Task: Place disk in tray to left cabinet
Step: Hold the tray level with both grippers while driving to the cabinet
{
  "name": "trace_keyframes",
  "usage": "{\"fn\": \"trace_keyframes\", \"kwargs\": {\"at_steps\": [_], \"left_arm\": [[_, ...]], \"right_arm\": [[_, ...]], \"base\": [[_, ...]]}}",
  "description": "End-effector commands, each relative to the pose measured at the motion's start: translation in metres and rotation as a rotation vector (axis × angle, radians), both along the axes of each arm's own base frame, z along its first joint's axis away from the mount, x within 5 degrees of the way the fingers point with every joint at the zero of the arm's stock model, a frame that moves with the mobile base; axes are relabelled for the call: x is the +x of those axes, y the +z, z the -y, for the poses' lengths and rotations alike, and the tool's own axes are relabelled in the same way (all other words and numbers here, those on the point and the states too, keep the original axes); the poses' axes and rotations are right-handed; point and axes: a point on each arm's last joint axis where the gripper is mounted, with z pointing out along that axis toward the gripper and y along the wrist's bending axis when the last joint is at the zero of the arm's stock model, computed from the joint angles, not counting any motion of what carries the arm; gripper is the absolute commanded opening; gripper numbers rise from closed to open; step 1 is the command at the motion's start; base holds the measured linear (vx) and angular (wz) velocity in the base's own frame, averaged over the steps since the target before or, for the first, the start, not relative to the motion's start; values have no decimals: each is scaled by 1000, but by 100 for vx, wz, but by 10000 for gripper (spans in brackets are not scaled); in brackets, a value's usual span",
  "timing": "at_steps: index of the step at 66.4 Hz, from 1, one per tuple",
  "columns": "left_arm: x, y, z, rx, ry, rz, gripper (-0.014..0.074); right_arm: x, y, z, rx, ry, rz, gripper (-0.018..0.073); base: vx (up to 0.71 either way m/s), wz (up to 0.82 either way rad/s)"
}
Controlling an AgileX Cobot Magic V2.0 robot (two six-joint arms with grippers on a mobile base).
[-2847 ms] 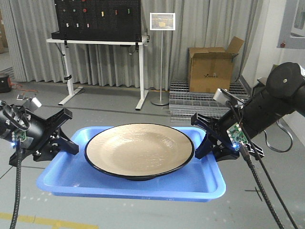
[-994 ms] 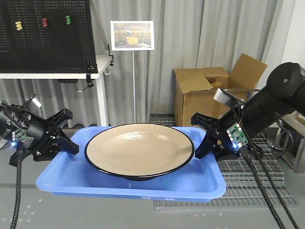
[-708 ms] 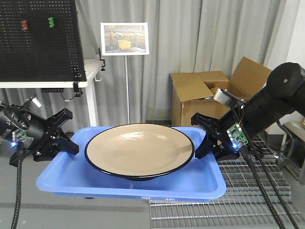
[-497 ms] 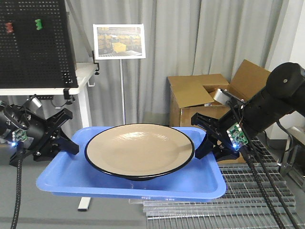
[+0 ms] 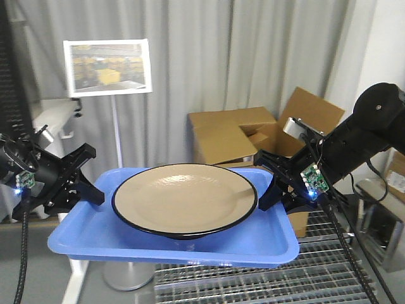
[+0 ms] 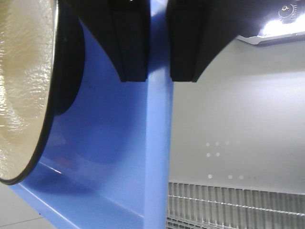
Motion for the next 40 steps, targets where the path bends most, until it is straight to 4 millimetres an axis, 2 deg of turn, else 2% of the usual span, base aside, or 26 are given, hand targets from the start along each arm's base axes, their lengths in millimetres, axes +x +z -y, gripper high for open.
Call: {"fn": "trace_keyframes", "kwargs": {"at_steps": [1, 17, 40], "left_arm": [[-20, 46, 23, -201, -54, 55, 0], [-20, 46, 23, -202, -54, 55, 0], [-20, 46, 23, -202, -54, 55, 0]], "right_arm": [[-16, 44, -18, 189, 28, 101, -6], [-16, 44, -18, 189, 28, 101, -6], [-16, 44, -18, 190, 28, 100, -6]], "base": [[33, -39], [29, -50], [21, -72]]}}
